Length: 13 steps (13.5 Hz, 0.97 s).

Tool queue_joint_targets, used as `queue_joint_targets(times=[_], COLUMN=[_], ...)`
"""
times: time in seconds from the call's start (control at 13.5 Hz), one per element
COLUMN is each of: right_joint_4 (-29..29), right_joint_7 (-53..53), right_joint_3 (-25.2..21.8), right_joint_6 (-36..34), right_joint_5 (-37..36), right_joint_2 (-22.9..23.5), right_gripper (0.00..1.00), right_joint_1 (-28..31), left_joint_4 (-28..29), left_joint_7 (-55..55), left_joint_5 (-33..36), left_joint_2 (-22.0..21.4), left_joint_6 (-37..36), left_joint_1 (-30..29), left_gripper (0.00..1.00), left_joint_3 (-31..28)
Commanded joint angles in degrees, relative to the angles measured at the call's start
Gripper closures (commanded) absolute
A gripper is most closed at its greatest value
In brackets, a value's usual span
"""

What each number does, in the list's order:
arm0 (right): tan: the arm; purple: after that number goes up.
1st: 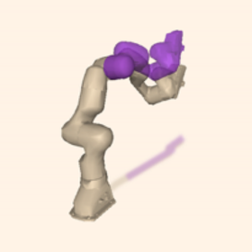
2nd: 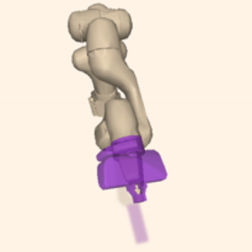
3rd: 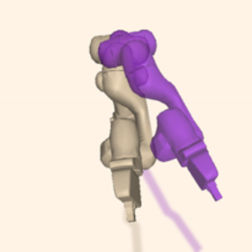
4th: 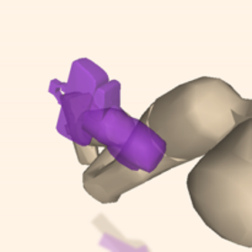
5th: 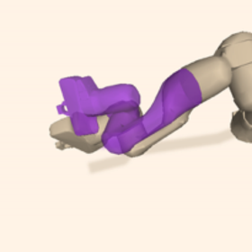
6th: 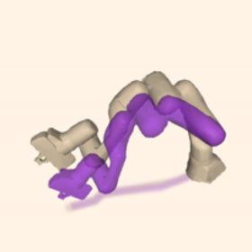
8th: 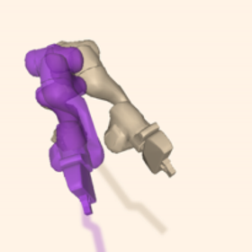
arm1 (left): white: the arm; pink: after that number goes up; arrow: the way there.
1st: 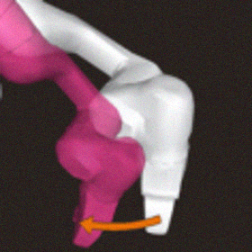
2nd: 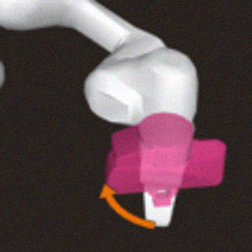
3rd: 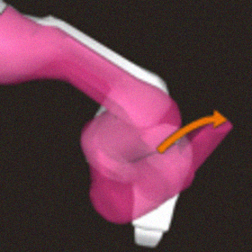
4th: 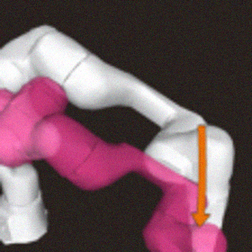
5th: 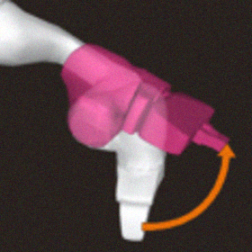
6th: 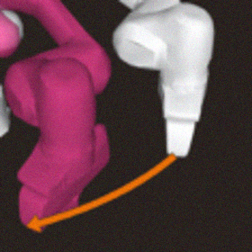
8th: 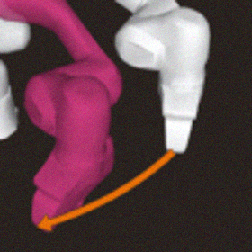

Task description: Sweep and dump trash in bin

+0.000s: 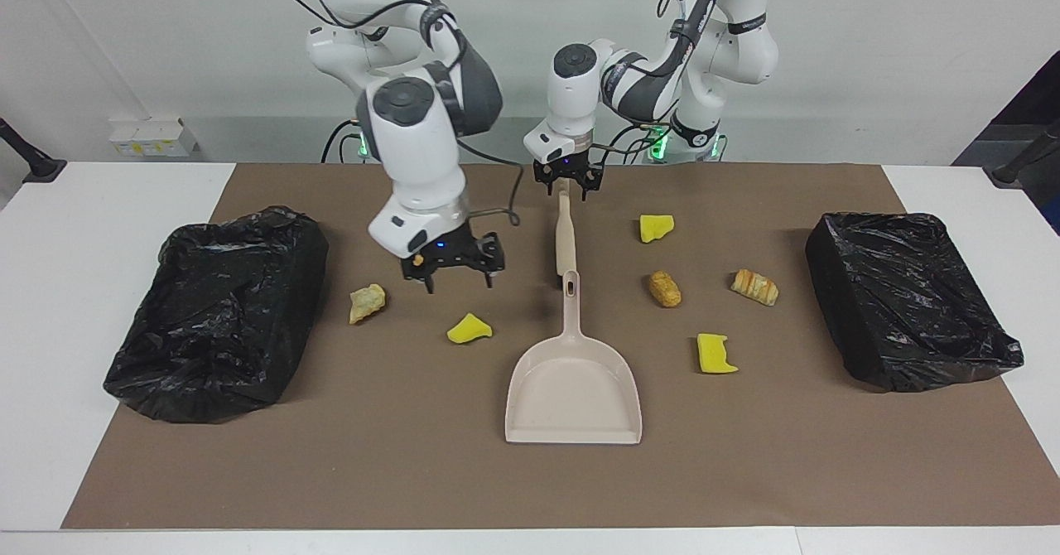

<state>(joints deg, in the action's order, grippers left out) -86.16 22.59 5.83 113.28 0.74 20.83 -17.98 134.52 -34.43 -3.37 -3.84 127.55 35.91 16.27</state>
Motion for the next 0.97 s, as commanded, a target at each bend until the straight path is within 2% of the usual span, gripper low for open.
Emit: queue_joint_targets(times=[0.0,0.15,0.22,0.37,0.52,0.67,0.89], right_joint_4=[10.1,14.2,15.7,16.8,15.8,15.1,14.0], right_joint_7=[4.1,7.5,9.5,12.5,12.4,12.4,12.3], right_joint_3=[-0.1,-0.5,-0.6,-0.5,-0.2,-0.1,-0.1], right_joint_6=[-0.7,-0.4,0.1,2.7,2.3,1.9,1.9], right_joint_5=[-0.5,-0.7,-1.9,-4.9,-8.0,-8.0,-7.9], right_joint_2=[7.6,11.9,14.3,17.4,17.4,17.2,16.7], right_gripper=[0.00,0.00,0.00,0.00,0.00,0.00,0.20], right_joint_1=[-2.1,-4.8,-6.4,-8.6,-9.5,-10.2,-10.7], left_joint_4=[1.4,1.3,0.8,0.4,-1.8,-3.2,-3.0], left_joint_7=[-1.4,-1.4,-1.4,-2.0,-2.4,-1.9,1.3], left_joint_5=[-1.0,-2.0,-2.0,-2.0,-1.8,-1.3,-1.2], left_joint_2=[-0.7,-0.8,-0.7,-0.9,-1.3,-3.0,-10.2], left_joint_6=[0.8,-1.0,-2.3,-4.1,-7.8,-12.0,-19.8], left_joint_1=[1.0,0.7,0.5,0.0,-1.8,-3.9,-9.2], left_gripper=[0.54,0.90,1.00,1.00,1.00,1.00,1.00], left_joint_3=[-0.8,-0.8,-0.9,-1.1,-1.3,-1.6,-1.5])
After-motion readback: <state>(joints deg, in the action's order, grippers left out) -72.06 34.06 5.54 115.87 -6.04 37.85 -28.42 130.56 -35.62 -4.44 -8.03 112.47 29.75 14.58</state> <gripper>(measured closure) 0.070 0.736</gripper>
